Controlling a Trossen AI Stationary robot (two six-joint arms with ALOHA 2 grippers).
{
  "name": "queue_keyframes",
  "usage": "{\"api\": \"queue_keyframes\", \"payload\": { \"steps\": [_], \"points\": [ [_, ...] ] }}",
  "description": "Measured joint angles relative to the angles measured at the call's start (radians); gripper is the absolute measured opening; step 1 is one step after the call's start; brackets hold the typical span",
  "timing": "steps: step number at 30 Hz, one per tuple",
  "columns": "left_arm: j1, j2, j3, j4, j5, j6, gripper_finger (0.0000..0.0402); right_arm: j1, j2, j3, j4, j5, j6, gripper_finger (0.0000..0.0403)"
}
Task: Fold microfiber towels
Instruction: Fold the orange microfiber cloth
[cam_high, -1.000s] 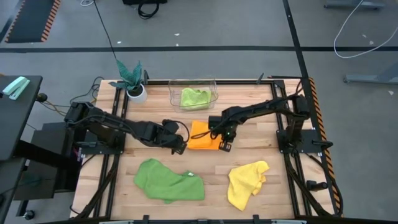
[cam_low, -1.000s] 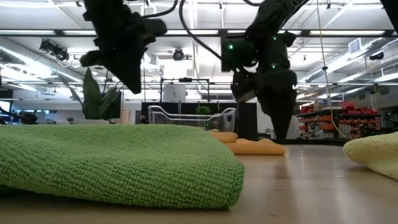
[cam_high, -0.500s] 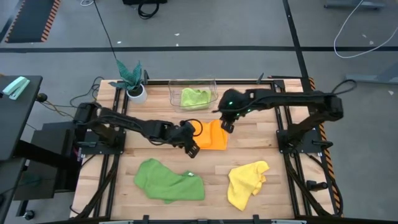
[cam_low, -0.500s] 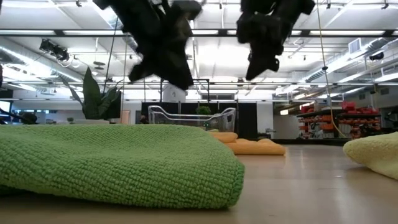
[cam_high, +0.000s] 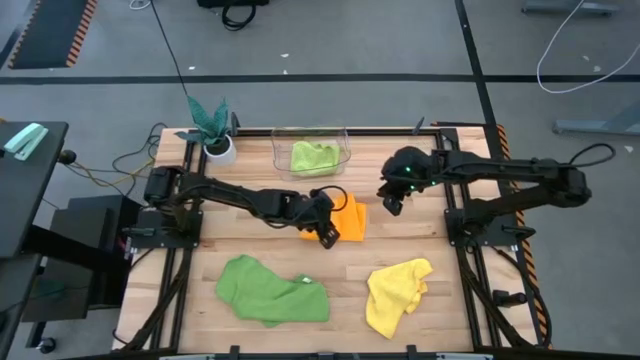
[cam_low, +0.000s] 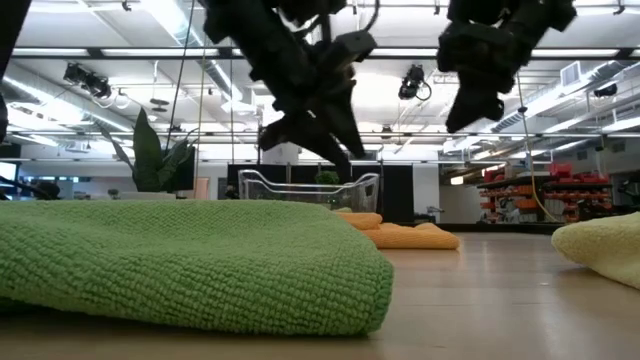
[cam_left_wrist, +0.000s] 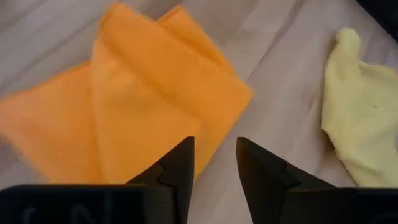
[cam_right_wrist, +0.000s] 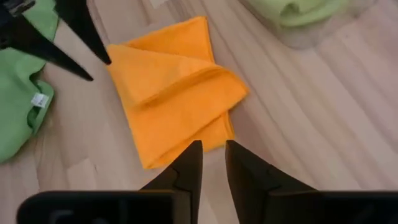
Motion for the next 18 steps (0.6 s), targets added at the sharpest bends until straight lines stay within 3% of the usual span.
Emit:
{"api": "queue_keyframes", "payload": {
  "steps": [7, 11, 18],
  "points": [
    [-0.014, 0.123, 0.189, -0.159, 0.000, 0.111, 0.0122, 0.007, -0.068, -0.109, 0.055, 0.001, 0.026, 0.0087],
    [-0.015, 0.215, 0.311, -0.327, -0.001, 0.153, 0.0125, 0.017, -0.071, -0.119, 0.081, -0.005, 0.019, 0.0087],
    [-0.014, 0.318, 0.447, -0.454, 0.018, 0.167, 0.0130, 0.037, -0.068, -0.119, 0.120, -0.007, -0.008, 0.0087]
  ]
}}
